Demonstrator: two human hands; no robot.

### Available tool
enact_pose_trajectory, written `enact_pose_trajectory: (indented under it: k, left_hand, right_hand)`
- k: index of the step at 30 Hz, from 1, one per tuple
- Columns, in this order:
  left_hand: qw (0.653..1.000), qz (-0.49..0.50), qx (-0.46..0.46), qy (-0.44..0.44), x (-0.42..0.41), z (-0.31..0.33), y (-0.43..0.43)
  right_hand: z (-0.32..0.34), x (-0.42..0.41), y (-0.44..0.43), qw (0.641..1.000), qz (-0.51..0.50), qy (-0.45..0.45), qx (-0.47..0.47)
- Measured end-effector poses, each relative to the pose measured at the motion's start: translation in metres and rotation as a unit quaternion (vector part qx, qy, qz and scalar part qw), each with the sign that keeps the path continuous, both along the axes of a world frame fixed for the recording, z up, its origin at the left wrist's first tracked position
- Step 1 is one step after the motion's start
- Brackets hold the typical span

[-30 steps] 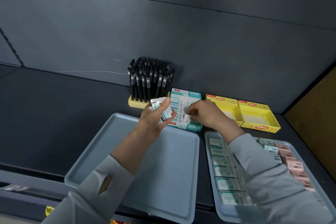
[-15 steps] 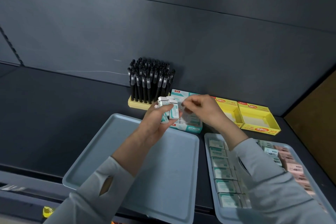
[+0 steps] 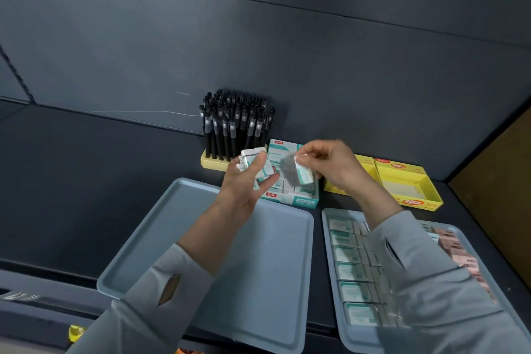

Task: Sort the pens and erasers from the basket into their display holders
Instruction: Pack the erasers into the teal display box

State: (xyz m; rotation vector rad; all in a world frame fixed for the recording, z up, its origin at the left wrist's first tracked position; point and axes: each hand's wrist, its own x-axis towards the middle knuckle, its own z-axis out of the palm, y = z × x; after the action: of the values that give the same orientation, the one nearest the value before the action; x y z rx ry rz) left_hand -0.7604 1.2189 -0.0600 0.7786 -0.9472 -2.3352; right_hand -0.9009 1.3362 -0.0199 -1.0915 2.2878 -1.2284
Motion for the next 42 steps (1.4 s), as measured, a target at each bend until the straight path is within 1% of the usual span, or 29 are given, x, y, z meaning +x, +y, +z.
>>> enact_pose_trajectory:
  k: [1,2,3,5,7,10,19,24,27,29,30,31,32,34,36,37,42]
  left_hand:
    - [1.000,0.005,0.018,-0.002,0.000,0.001,-0.001]
    - [0.999,0.010,0.037,-0.005,0.000,0.001,-0.001]
    - [0.999,0.013,0.051,-0.007,-0.001,0.002,-0.001]
    - [0.998,0.018,0.064,-0.010,-0.001,0.002,0.000]
    - [0.997,0.018,0.068,-0.012,-0.001,0.002,0.001]
    - [0.997,0.014,0.077,-0.010,0.000,0.002,-0.001]
    - [0.998,0.013,0.054,-0.022,-0.002,0.001,-0.001]
    - [0.999,0.015,0.039,-0.019,-0.001,0.001,0.001]
    - [1.000,0.012,0.024,-0.015,0.000,0.000,0.001]
    - [1.000,0.003,0.008,-0.015,0.001,0.000,0.001]
    - [1.000,-0.003,-0.005,-0.013,0.001,0.000,0.001]
    - [1.000,-0.008,-0.018,-0.008,0.001,0.000,0.002]
    - [0.999,-0.013,-0.029,-0.001,0.001,0.000,0.003]
    - [0.999,-0.024,-0.044,0.010,0.001,0.001,0.004]
    - [0.998,-0.039,-0.044,0.018,0.000,0.002,0.005]
    - [0.998,-0.046,-0.040,0.020,-0.001,0.003,0.004]
    - [0.998,-0.061,-0.029,0.002,0.001,0.002,0.002]
  right_hand:
    - [0.001,-0.003,0.002,0.996,0.018,0.068,0.058]
    - [0.002,-0.005,0.004,0.986,0.044,0.113,0.112]
    - [0.001,-0.007,0.004,0.977,0.070,0.131,0.150]
    - [-0.001,-0.006,0.002,0.967,0.101,0.131,0.192]
    - [-0.005,-0.006,-0.001,0.961,0.107,0.132,0.220]
    - [-0.010,-0.007,0.000,0.945,0.116,0.161,0.261]
    - [-0.010,-0.004,-0.001,0.938,0.129,0.153,0.283]
    - [-0.012,0.002,-0.005,0.929,0.125,0.205,0.281]
    - [-0.014,0.003,-0.006,0.925,0.149,0.211,0.277]
    - [-0.014,0.001,-0.006,0.936,0.130,0.207,0.253]
    - [-0.016,0.000,-0.008,0.948,0.108,0.204,0.218]
    - [-0.016,0.001,-0.009,0.963,0.086,0.191,0.168]
    - [-0.017,0.001,-0.012,0.979,0.067,0.156,0.117]
    - [-0.015,0.004,-0.018,0.998,0.052,0.018,0.036]
    - [-0.012,0.007,-0.023,0.992,0.051,-0.111,-0.009]
    - [-0.011,0.008,-0.025,0.988,0.053,-0.145,-0.023]
    - [-0.003,0.004,-0.023,0.974,0.068,-0.208,-0.058]
